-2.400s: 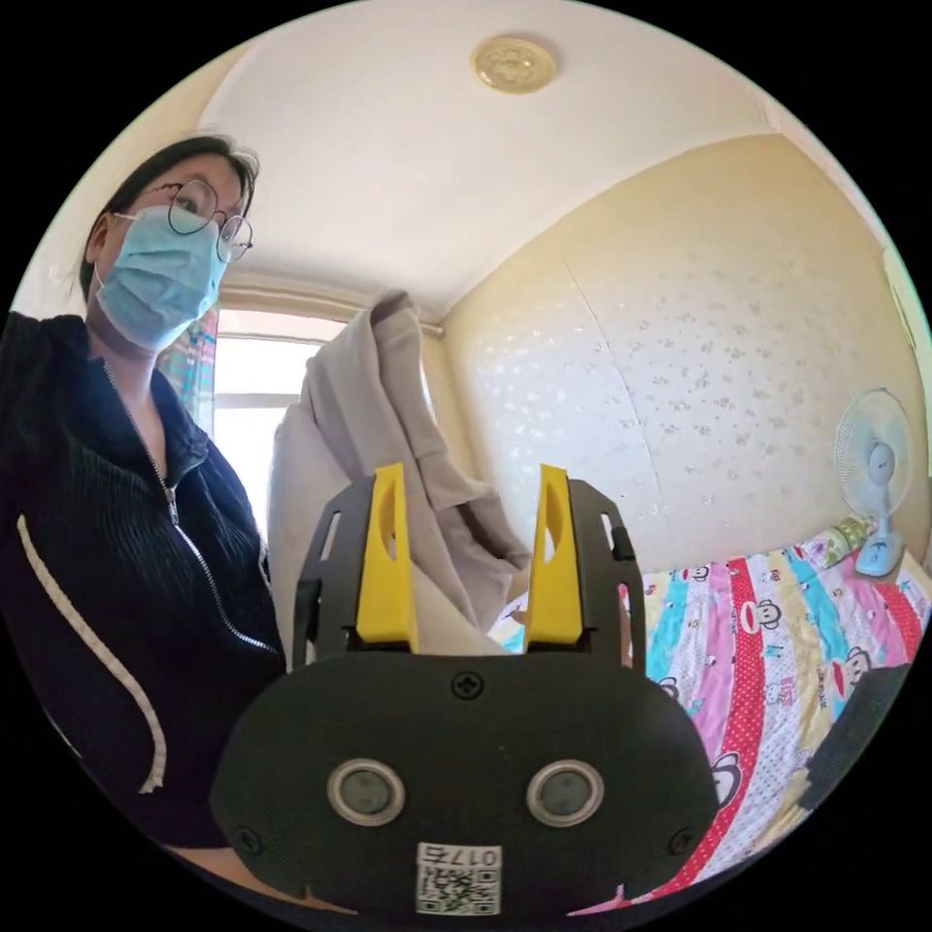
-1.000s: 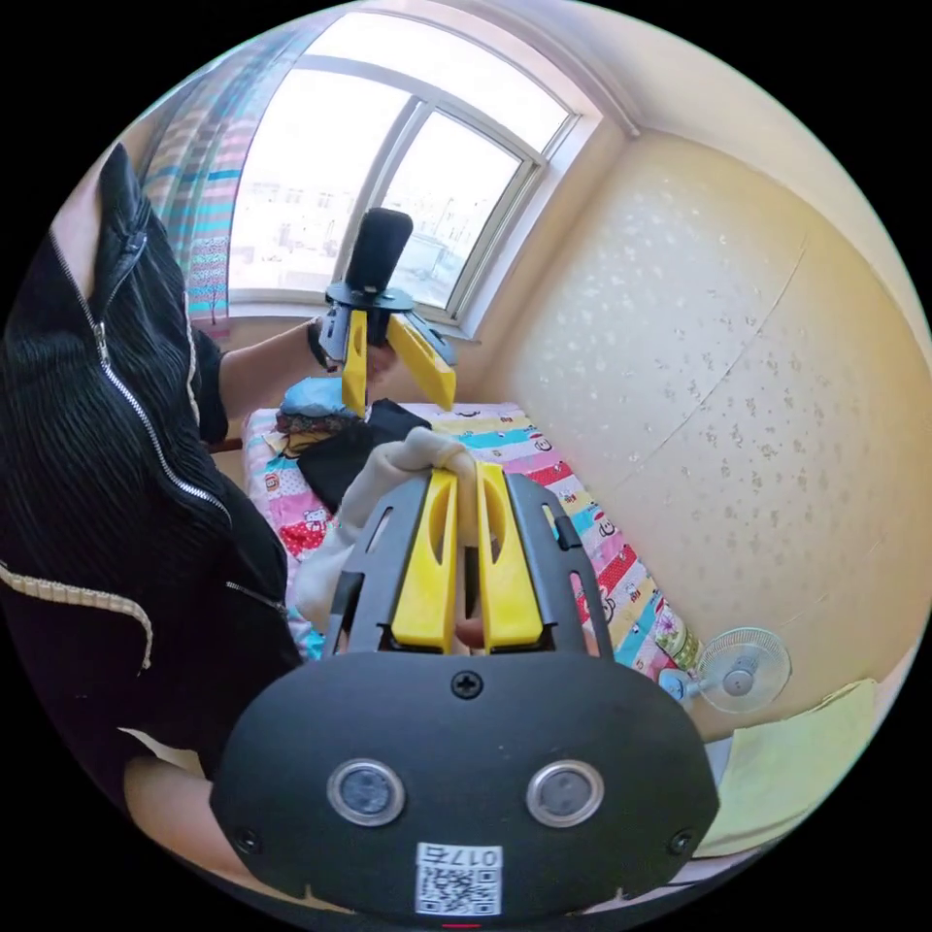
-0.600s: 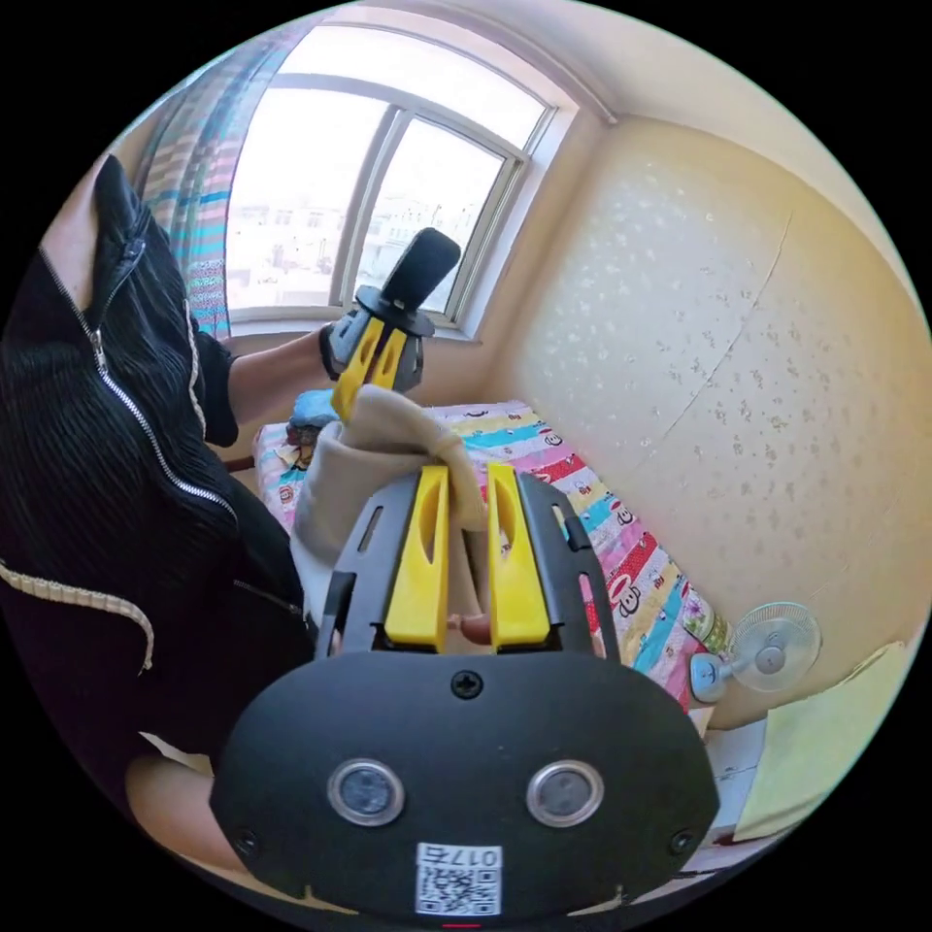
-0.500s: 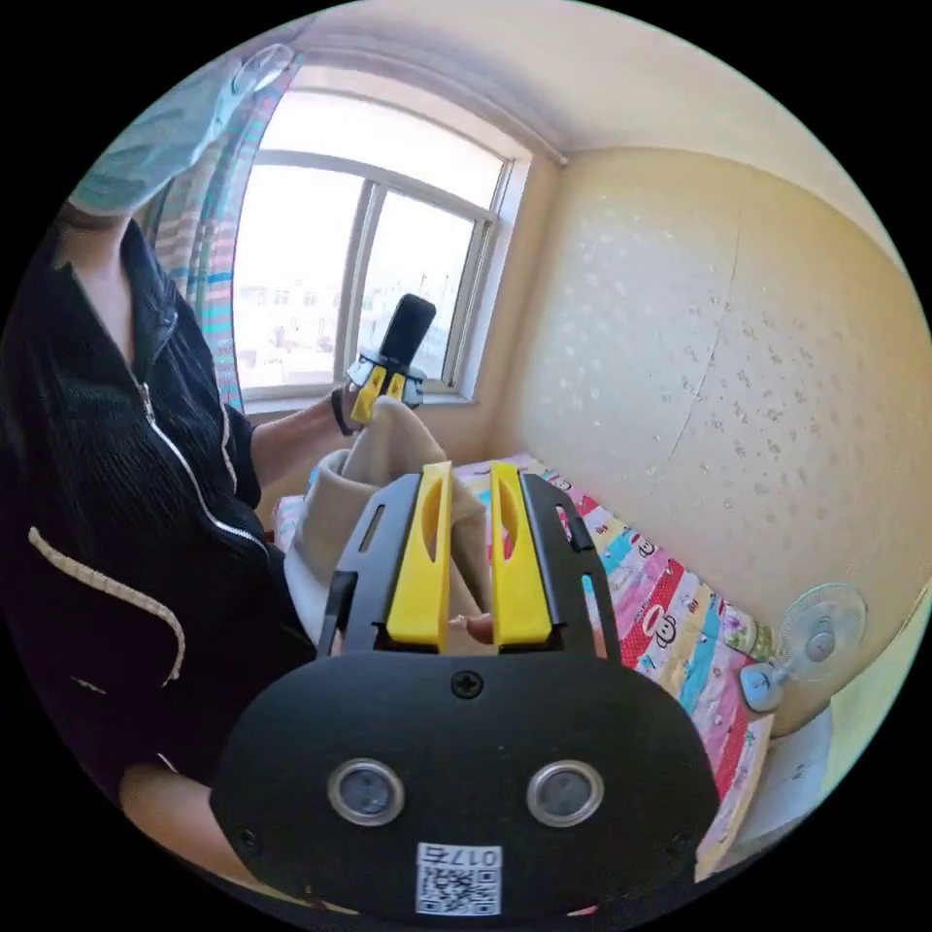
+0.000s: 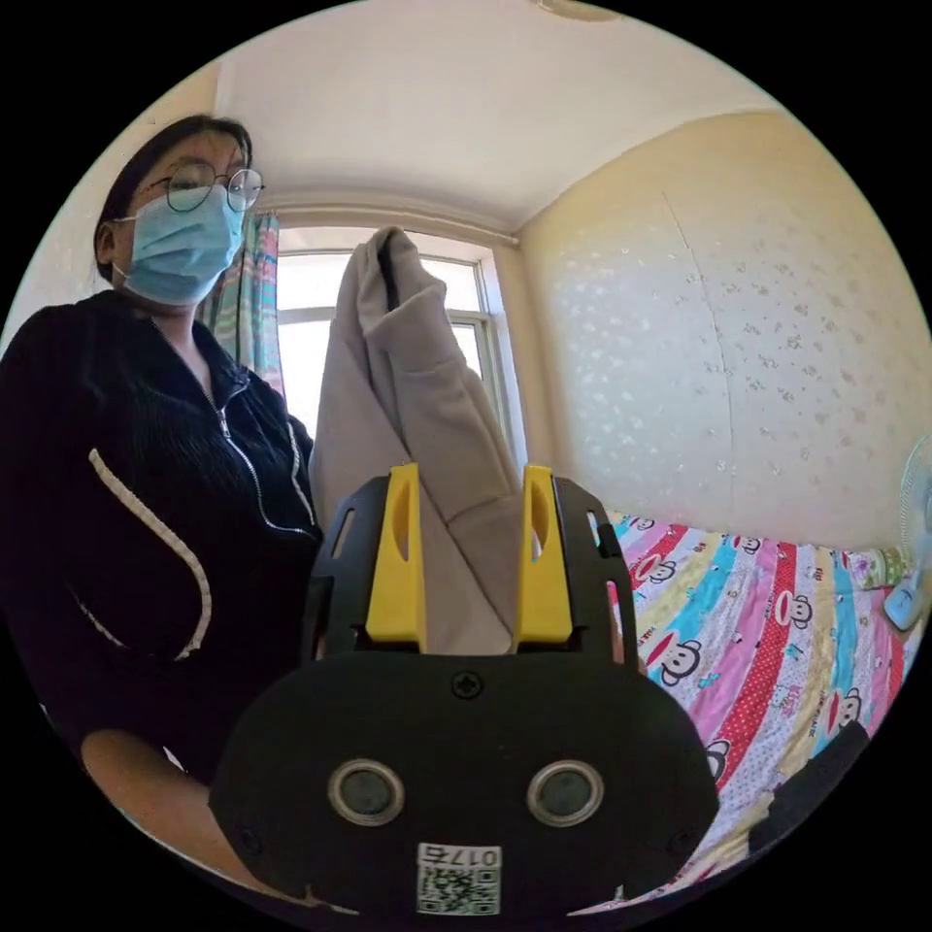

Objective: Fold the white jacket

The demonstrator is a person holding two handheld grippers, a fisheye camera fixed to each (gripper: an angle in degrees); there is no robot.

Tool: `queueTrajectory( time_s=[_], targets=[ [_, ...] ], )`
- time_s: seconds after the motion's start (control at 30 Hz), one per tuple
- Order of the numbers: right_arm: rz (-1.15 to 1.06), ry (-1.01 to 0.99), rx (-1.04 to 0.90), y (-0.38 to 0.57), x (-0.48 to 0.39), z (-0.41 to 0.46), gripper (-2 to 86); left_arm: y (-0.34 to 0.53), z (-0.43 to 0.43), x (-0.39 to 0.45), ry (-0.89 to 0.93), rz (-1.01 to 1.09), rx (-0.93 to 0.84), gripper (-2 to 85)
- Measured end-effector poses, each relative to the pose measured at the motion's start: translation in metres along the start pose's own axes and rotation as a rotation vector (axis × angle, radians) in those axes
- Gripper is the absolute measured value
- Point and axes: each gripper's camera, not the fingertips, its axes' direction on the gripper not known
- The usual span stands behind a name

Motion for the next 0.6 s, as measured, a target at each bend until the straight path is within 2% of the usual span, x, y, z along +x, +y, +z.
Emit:
queueTrajectory(
  time_s=[0.07, 0.2, 0.33, 0.4, 0.5, 0.6],
  targets=[
    [0.076, -0.001, 0.07, 0.025, 0.009, 0.01, 17.5, -0.013, -0.005, -0.005, 0.05, 0.011, 0.035, 0.7],
    [0.159, -0.043, 0.039, 0.055, 0.035, 0.032, 17.9, -0.029, -0.014, -0.015, 0.146, 0.005, 0.11, 0.7],
    [0.216, -0.285, -0.042, 0.092, 0.069, 0.085, 19.7, -0.037, -0.018, -0.018, 0.205, -0.001, 0.15, 0.6],
    [0.261, -0.372, -0.018, 0.106, 0.085, 0.104, 19.7, -0.041, -0.019, -0.015, 0.224, -0.009, 0.162, 0.6],
    [0.236, -0.514, 0.065, 0.121, 0.097, 0.125, 17.4, -0.05, -0.023, -0.006, 0.207, -0.024, 0.159, 0.5],
    [0.246, -0.725, 0.139, 0.135, 0.106, 0.135, 7.1, -0.059, -0.036, 0.011, 0.138, -0.032, 0.141, 0.5]
  ],
)
